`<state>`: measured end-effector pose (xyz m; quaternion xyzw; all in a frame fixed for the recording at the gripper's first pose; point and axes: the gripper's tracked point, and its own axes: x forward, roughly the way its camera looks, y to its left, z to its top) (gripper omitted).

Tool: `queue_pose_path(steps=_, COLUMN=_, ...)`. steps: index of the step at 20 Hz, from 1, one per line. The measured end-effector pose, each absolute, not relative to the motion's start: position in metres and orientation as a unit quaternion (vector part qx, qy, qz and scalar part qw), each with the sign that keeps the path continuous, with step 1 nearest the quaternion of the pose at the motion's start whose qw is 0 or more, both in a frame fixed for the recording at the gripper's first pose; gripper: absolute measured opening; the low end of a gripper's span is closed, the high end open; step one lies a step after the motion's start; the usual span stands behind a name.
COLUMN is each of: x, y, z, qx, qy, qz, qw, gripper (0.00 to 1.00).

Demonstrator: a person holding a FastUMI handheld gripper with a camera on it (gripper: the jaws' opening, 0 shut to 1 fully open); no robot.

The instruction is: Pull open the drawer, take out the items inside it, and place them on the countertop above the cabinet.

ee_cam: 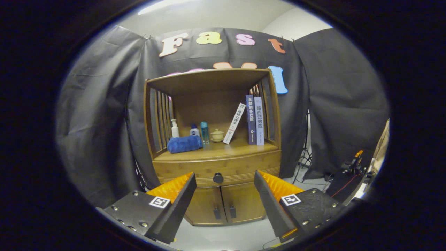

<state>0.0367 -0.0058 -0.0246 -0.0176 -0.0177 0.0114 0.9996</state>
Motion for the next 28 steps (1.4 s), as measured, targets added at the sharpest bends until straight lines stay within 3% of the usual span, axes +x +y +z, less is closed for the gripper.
queue_pose_path(steps=8, x=0.147, y=0.008, z=-0.064, qx=-0.004, qy=-0.048, qz=0.058, qw=0.997, gripper=1.00)
queue_pose_path(steps=18, x=0.264, y=0.019, z=-0.164, qx=-0.009, qy=0.022, qz=0.069, qw=0.997, gripper=1.00)
queue_pose_path(steps=21, x=0.287, y=0.030, z=-0.170, qx=-0.011, qy=0.017, qz=0.089, qw=0.996, gripper=0.63)
queue_pose_path(steps=22, x=0.275, y=0.024, z=-0.165, qx=-0.013, qy=0.014, qz=0.086, qw=0.996, gripper=0.63)
queue_pose_path(steps=25, x=0.290, y=0.032, z=-0.166, qx=-0.033, qy=-0.012, qz=0.078, qw=0.996, gripper=0.42)
queue_pose_path(steps=28, x=0.294, y=0.032, z=-0.172, qx=0.000, qy=0.006, qz=0.081, qw=0.997, gripper=0.42)
